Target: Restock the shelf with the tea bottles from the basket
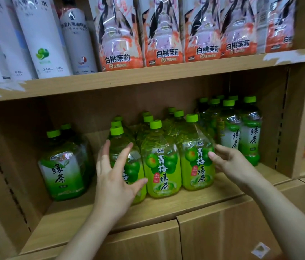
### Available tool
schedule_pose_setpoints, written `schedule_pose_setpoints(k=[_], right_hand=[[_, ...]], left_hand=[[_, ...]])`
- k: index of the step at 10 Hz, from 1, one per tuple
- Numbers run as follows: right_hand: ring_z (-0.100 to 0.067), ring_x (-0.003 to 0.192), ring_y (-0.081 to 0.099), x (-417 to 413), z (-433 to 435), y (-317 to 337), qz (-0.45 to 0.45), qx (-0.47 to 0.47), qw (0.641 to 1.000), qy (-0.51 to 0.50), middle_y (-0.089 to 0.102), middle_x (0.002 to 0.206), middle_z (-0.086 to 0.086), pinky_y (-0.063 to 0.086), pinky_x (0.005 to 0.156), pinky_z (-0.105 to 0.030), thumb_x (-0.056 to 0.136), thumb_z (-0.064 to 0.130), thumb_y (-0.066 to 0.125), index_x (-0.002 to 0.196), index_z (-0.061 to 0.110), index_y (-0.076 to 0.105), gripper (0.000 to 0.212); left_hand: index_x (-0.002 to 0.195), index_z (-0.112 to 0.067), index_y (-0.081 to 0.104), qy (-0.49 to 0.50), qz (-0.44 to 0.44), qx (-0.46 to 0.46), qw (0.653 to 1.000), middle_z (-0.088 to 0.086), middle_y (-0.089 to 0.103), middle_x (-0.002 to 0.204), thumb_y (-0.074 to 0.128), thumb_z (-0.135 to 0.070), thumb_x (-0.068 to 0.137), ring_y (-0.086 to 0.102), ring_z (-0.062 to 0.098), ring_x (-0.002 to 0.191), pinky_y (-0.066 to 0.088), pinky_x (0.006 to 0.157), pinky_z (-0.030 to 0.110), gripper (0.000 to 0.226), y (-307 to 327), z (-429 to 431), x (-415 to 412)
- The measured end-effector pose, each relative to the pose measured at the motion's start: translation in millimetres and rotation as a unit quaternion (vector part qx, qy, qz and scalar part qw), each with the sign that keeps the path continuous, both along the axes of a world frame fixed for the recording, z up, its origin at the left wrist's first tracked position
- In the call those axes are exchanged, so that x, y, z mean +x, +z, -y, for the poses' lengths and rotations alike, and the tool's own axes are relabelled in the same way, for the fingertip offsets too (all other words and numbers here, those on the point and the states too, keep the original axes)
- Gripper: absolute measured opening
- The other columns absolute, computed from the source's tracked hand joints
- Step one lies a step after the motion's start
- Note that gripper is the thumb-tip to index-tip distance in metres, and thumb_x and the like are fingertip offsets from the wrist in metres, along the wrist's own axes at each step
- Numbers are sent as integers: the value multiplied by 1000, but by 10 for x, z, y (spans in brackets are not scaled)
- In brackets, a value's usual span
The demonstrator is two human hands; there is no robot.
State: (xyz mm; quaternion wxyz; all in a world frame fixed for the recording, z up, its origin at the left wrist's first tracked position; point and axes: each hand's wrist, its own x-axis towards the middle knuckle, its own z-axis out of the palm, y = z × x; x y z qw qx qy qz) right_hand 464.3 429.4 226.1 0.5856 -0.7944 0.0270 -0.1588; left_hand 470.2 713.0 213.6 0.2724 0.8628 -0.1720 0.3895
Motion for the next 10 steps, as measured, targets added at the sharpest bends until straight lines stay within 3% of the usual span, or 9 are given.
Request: schedule_pose_setpoints(k=[1, 2, 3, 4, 5, 6, 7, 8, 10], right_hand=[[-18, 128, 47, 36, -78, -110, 29, -55, 998, -25, 52, 136, -2, 34, 105, -29, 86, 21, 65, 142, 9, 39, 62], [-18, 127, 47, 66, -167, -159, 44, -82, 995, -46, 55, 129, 2, 36, 104, -32, 83, 22, 69, 141, 13, 39, 66], [-21, 120, 54, 93, -218, -195, 52, -96, 990, -86, 61, 125, -1, 41, 97, -33, 83, 25, 70, 138, 16, 44, 61], [-25, 112, 54, 51, -264, -210, 41, -127, 983, -125, 56, 122, -4, 42, 94, -35, 84, 34, 67, 141, 20, 38, 65], [-33, 108, 53, -53, -341, -222, 48, -145, 974, -169, 44, 126, -16, 41, 96, -40, 84, 32, 68, 146, 18, 26, 76], [-33, 119, 50, -194, -401, -249, 59, -183, 970, -146, 44, 134, -16, 40, 99, -40, 84, 19, 68, 147, 14, 24, 77], [-28, 132, 42, -343, -396, -245, 32, -233, 967, -99, 41, 147, -11, 35, 104, -33, 86, 18, 65, 149, 12, 19, 78], [-24, 138, 35, -486, -356, -266, 0, -292, 956, -39, 29, 155, -5, 30, 105, -27, 88, 21, 61, 151, 15, 13, 79], [-24, 130, 46, -733, -283, -307, 16, -361, 932, -4, 45, 146, -7, 37, 99, -31, 90, 29, 57, 150, 23, 17, 72]], left_hand=[[139, -40, 39, 20, 18, 22, 999, 4, 9, 156, 87, -35, 57, 9, 25, 144, 17, 111, 40, 95, -44, -10, 57], [140, -39, 38, 43, 30, 43, 998, 5, 11, 156, 87, -36, 57, 10, 27, 144, 17, 109, 40, 96, -81, -11, 79], [139, -38, 39, 54, 35, 47, 997, 7, 13, 155, 85, -39, 57, 13, 29, 143, 21, 104, 39, 94, -91, -16, 81], [140, -40, 37, 54, 19, 57, 997, 8, 13, 156, 83, -41, 59, 13, 30, 143, 24, 101, 38, 93, -77, -18, 44], [143, -42, 28, 54, 0, 77, 996, 6, 3, 157, 80, -39, 68, 5, 29, 145, 20, 109, 41, 91, -44, -34, -2], [147, -36, 20, 70, -5, 106, 992, 9, -1, 159, 71, -16, 80, -1, 27, 146, 21, 115, 50, 86, -47, -36, -64], [147, -27, 21, 87, 12, 143, 986, 13, 13, 158, 67, 3, 76, 13, 31, 145, 34, 108, 53, 90, -84, -49, -102], [147, -27, 24, 95, 5, 155, 983, 11, 19, 157, 68, -1, 79, 19, 30, 144, 37, 106, 51, 85, -69, -70, -143], [146, -28, 33, 48, -13, 111, 993, 1, 16, 158, 61, -21, 89, 14, 18, 145, 19, 112, 30, 63, 27, -60, -407]])
